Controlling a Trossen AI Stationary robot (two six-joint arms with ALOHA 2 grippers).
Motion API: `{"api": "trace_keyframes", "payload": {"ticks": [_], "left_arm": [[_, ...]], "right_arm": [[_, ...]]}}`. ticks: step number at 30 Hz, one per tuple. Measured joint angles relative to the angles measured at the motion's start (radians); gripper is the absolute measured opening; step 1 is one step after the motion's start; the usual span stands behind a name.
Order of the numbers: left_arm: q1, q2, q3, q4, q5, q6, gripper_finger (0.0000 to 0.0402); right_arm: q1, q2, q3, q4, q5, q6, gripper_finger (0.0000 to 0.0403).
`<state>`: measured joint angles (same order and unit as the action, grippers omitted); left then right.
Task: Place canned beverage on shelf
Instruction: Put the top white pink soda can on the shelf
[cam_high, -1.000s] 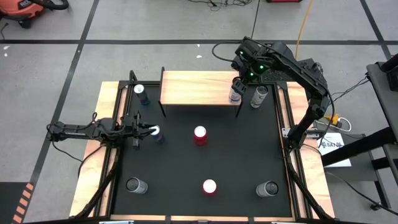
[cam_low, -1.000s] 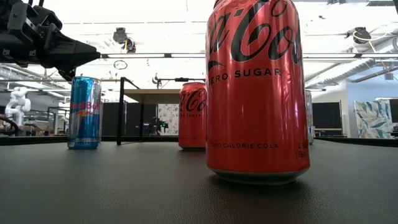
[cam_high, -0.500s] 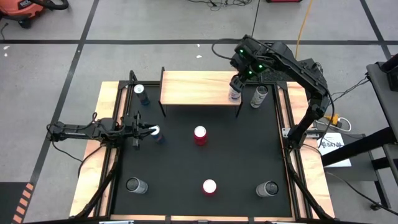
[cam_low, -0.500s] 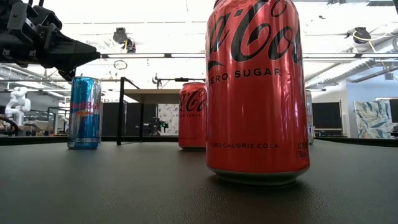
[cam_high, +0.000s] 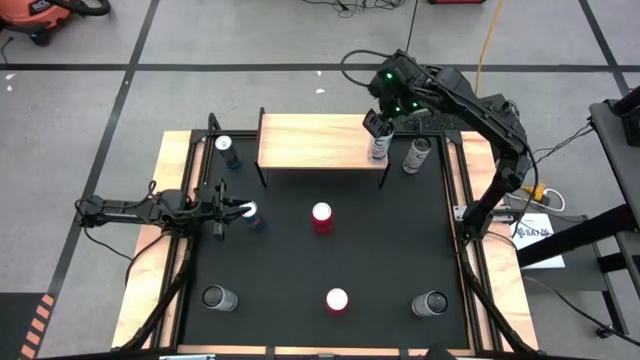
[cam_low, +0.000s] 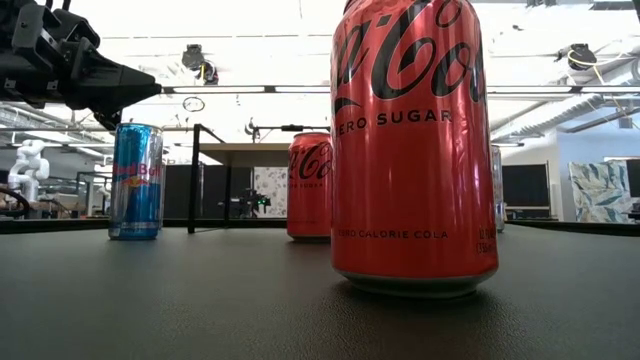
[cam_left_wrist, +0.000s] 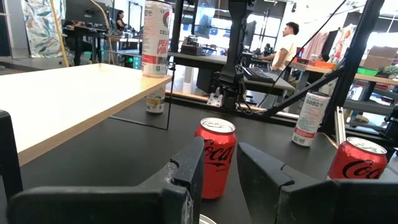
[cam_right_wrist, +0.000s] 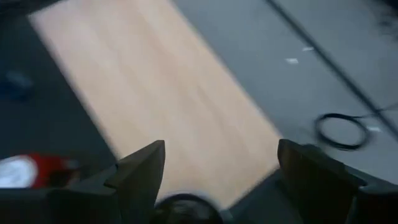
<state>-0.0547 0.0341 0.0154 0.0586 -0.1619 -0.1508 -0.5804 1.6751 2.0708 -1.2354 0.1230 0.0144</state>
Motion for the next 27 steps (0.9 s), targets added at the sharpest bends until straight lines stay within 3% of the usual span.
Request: {"api": "trace_keyframes", "payload": {"ticks": [4,9,20,27], "left_arm": [[0.0,0.0,0.0,-0.001,0.0,0.001,0.01],[0.0,0.0,0.0,-0.017,0.0,0.0,0.01],[0.0,0.0,0.001,-0.027,0.001,-0.001,0.01],[0.0,0.0,0.001,-0.026,0.0,-0.001,0.01]], "right_arm": [[-0.001,-0.01,0.0,0.045,0.085,0.0,0.0296],[-0.001,-0.027,0.0,0.065,0.088,0.029,0.0272],[0.0,-0.114,0.0,-0.036,0.146,0.143,0.015],[0.0,-0.134,0.0,-0.167,0.137,0.246,0.0099]]}}
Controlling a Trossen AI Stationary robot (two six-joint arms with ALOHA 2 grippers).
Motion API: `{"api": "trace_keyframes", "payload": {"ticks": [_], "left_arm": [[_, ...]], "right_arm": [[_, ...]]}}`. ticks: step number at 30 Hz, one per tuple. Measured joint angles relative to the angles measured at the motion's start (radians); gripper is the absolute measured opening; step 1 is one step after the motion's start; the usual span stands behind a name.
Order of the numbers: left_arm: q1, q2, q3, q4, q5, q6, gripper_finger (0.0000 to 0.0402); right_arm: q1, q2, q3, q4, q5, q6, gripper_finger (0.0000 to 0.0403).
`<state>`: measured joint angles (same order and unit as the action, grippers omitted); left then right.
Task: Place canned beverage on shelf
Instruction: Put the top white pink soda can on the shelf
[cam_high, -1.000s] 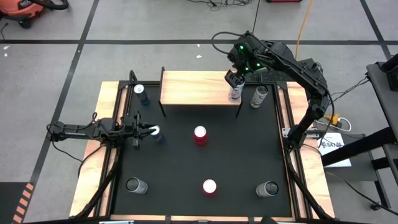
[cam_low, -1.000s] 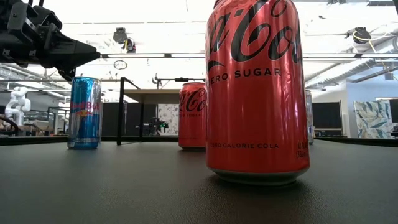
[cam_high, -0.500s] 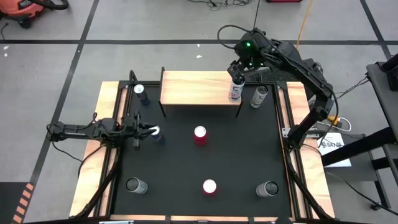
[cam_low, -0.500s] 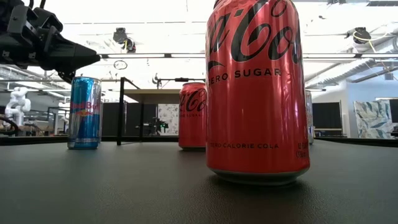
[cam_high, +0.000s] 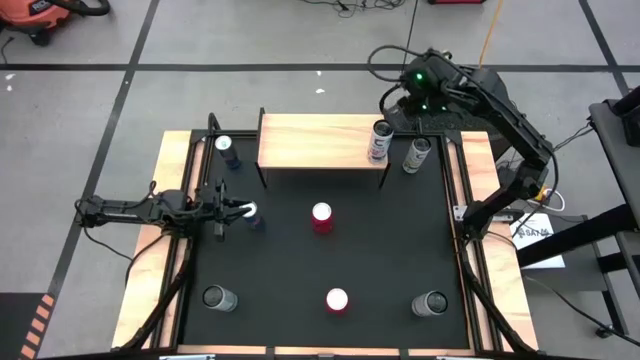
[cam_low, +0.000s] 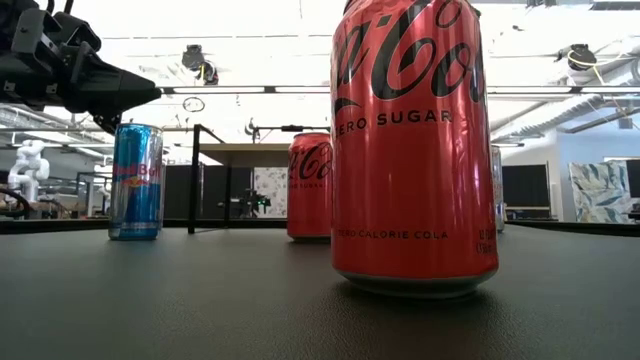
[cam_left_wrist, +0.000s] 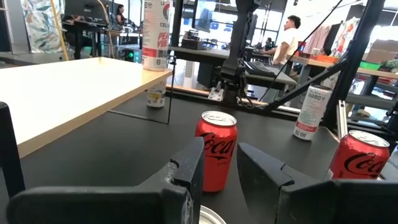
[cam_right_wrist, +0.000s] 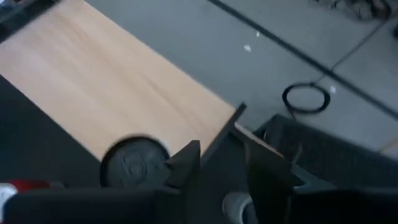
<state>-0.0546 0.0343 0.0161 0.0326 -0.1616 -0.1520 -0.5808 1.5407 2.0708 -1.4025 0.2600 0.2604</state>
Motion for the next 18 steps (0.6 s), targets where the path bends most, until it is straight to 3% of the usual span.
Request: {"api": "trace_keyframes", "payload": {"ticks": [11,18], "left_arm": [[0.0,0.0,0.0,0.003,0.0,0.0,0.01],[0.0,0.0,0.0,0.003,0.0,0.0,0.01]], "right_arm": [[0.053,0.003,0.0,-0.155,-0.003,0.094,0.0037],[0.102,0.002,0.0,-0.167,-0.04,0.147,0.0002]]}}
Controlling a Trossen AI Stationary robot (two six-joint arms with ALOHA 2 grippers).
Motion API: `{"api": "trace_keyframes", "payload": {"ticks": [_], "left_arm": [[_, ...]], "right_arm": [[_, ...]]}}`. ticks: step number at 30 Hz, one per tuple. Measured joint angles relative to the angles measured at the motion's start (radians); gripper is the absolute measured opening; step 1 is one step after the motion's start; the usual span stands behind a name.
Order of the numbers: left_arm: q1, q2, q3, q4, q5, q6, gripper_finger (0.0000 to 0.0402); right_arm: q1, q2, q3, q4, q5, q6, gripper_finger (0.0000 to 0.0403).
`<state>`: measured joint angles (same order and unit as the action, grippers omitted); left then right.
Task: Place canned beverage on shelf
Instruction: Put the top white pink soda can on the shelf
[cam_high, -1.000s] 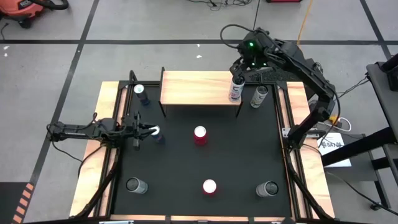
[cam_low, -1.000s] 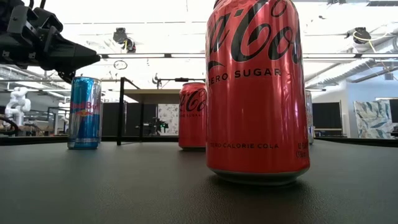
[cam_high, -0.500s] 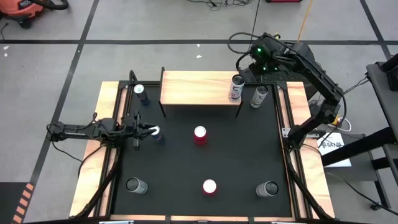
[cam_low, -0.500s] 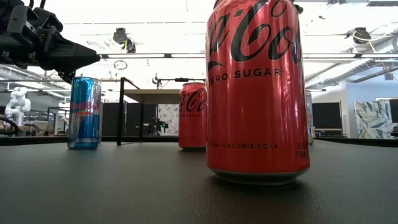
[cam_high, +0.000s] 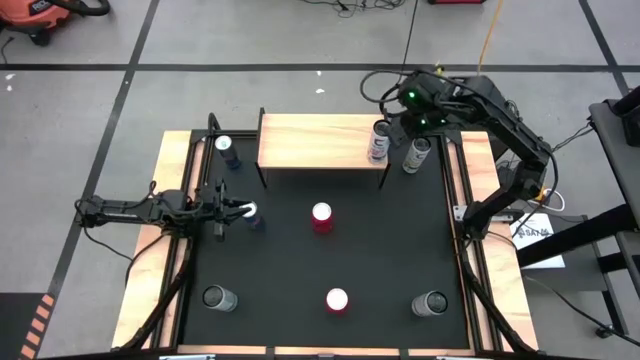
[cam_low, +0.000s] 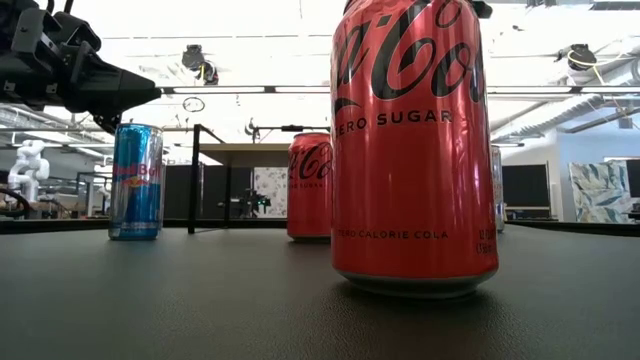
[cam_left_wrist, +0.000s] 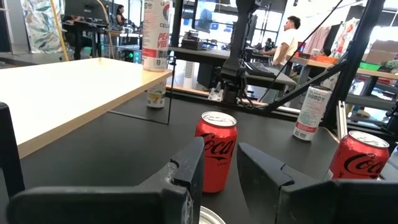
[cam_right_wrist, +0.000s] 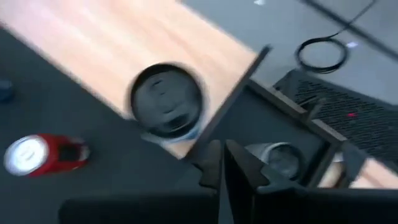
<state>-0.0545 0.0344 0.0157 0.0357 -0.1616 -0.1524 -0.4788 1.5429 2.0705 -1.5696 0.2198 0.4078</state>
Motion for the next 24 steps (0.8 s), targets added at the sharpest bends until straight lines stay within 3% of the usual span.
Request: {"api": "trace_keyframes", "payload": {"ticks": [5,18,24], "left_arm": [[0.0,0.0,0.0,0.0,0.0,0.0,0.01],[0.0,0.0,0.0,0.0,0.0,0.0,0.01],[0.0,0.0,0.0,0.0,0.0,0.0,0.01]], "right_arm": [[0.027,0.002,0.0,-0.001,-0.064,0.026,0.0001],[0.08,0.006,-0.003,-0.001,-0.067,0.079,0.0],[0.129,0.007,-0.127,0.002,-0.063,0.102,0.0]]}}
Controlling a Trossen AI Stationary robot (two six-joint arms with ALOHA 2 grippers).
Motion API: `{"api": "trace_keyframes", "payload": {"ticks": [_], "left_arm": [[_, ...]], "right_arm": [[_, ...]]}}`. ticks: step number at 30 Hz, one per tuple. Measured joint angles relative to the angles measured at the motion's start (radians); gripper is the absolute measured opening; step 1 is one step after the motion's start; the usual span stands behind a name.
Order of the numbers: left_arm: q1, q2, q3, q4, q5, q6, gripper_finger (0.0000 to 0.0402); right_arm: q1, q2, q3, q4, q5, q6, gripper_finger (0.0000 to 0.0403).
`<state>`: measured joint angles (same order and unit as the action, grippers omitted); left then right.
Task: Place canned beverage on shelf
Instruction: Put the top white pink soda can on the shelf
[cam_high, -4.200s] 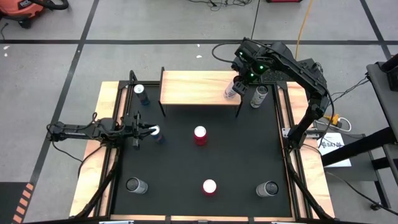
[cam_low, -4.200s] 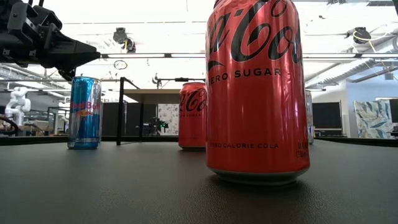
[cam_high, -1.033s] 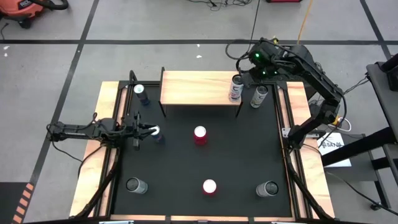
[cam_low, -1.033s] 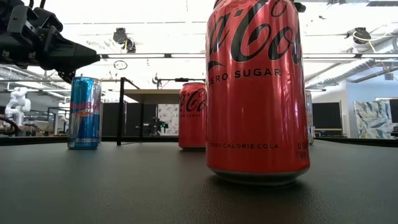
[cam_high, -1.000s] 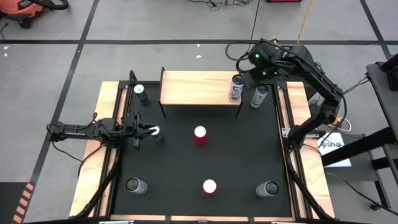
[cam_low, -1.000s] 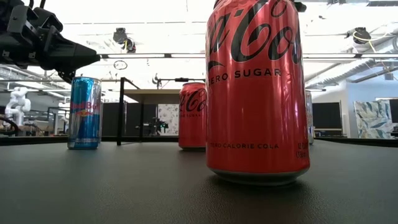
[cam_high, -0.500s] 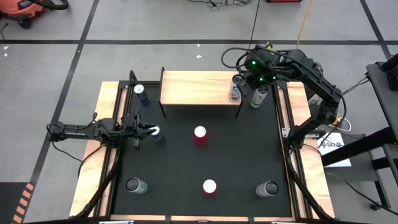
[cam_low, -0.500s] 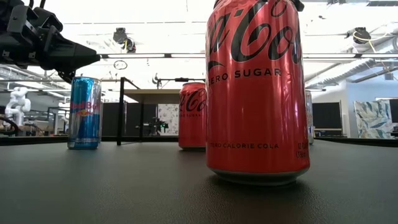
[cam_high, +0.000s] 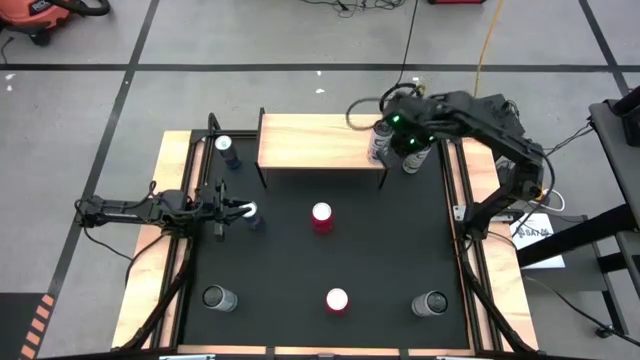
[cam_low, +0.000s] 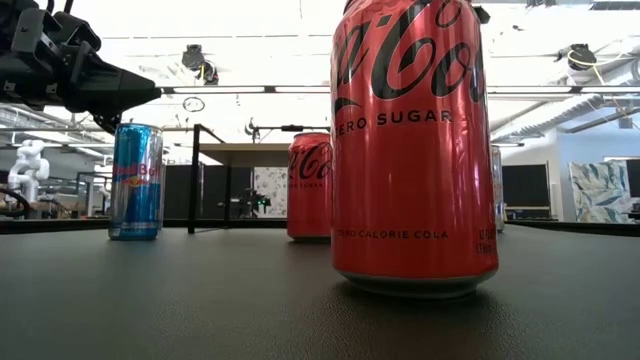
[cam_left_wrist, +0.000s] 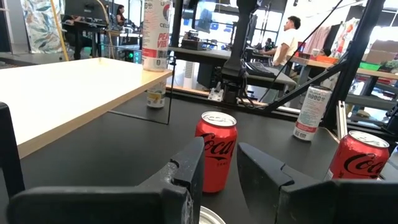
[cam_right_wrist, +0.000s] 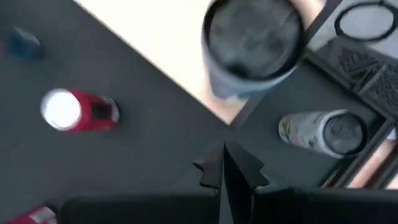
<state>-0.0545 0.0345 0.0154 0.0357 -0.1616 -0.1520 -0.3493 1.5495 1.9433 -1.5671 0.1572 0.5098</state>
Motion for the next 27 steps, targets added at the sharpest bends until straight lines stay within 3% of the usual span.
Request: {"api": "trace_keyframes", "payload": {"ticks": [13,27], "left_arm": [[0.0,0.0,0.0,0.0,0.0,0.0,0.01],[0.0,0.0,0.0,0.0,0.0,0.0,0.01]], "right_arm": [[0.031,0.0,-0.252,0.191,0.018,-0.041,0.0],[0.031,-0.001,-0.278,0.221,0.029,-0.069,0.0]]}}
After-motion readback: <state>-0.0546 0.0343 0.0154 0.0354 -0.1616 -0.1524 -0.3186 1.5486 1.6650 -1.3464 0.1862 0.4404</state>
